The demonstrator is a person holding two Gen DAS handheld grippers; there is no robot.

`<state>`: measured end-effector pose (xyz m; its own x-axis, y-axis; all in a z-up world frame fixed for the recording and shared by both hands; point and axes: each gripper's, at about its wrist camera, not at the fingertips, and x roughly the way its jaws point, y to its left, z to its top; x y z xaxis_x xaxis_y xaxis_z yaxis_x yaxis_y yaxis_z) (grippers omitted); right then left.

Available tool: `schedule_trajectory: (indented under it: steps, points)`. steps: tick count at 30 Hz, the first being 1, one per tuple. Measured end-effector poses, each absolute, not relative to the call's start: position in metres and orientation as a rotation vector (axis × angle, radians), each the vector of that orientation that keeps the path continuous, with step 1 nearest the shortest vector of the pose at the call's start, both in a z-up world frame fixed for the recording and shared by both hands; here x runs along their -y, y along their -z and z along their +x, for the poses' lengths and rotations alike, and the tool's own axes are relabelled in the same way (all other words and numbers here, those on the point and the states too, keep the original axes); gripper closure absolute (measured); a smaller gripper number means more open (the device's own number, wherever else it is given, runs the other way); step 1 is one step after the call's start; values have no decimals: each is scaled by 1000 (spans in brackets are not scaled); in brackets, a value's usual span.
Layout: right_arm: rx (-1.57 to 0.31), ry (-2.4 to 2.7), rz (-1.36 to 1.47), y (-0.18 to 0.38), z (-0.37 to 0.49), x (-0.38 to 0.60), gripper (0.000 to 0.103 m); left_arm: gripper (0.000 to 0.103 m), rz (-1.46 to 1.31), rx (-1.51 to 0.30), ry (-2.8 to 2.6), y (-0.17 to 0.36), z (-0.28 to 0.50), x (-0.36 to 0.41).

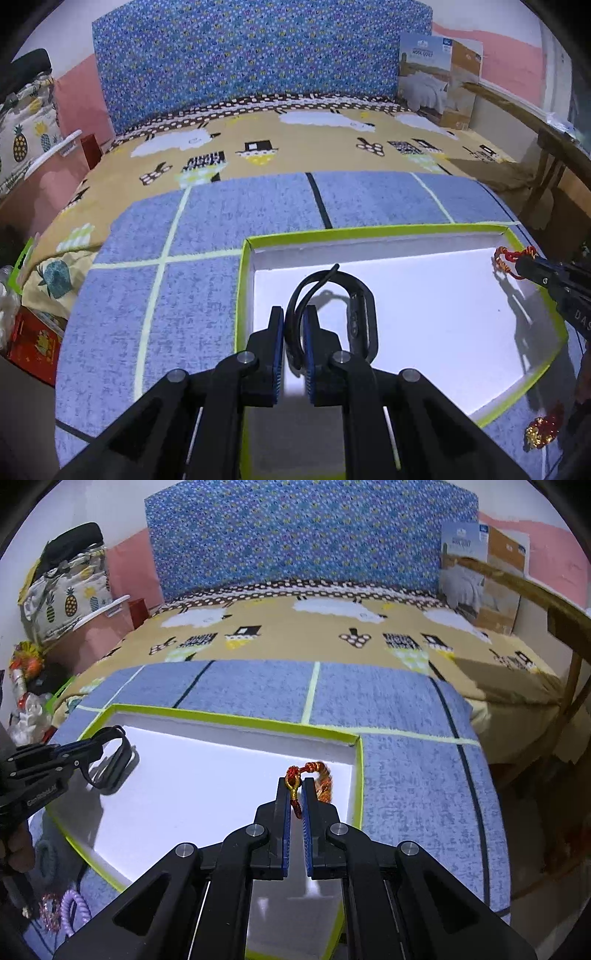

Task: Organize jewelry
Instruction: 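Carry both held items into the green box and open both tools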

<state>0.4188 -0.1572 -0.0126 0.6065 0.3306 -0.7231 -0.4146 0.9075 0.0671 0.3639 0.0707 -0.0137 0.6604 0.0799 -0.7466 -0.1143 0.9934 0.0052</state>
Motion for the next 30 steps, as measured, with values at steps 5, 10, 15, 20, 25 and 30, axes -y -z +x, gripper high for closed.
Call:
schedule_trajectory:
  steps: [5, 10, 15, 20, 25, 30]
  points:
    - [-810, -445, -100, 11, 416, 157, 76, 90, -63, -843, -99, 14, 364, -74]
    - [-790, -458, -99, 4, 407, 156, 66, 75, -86, -817, -60, 6, 356, -77]
    - [-748, -466, -79, -14, 381, 160, 66, 75, -106, -783, -33, -9, 339, -77]
    - [-697, -477, -68, -33, 340, 166, 66, 75, -108, -726, 8, -28, 303, -76]
    - [-657, -496, -77, -45, 296, 171, 66, 75, -112, -670, 34, -42, 259, -76]
    - [-622, -515, -61, -54, 250, 178, 66, 75, -121, -635, 46, -48, 214, -76]
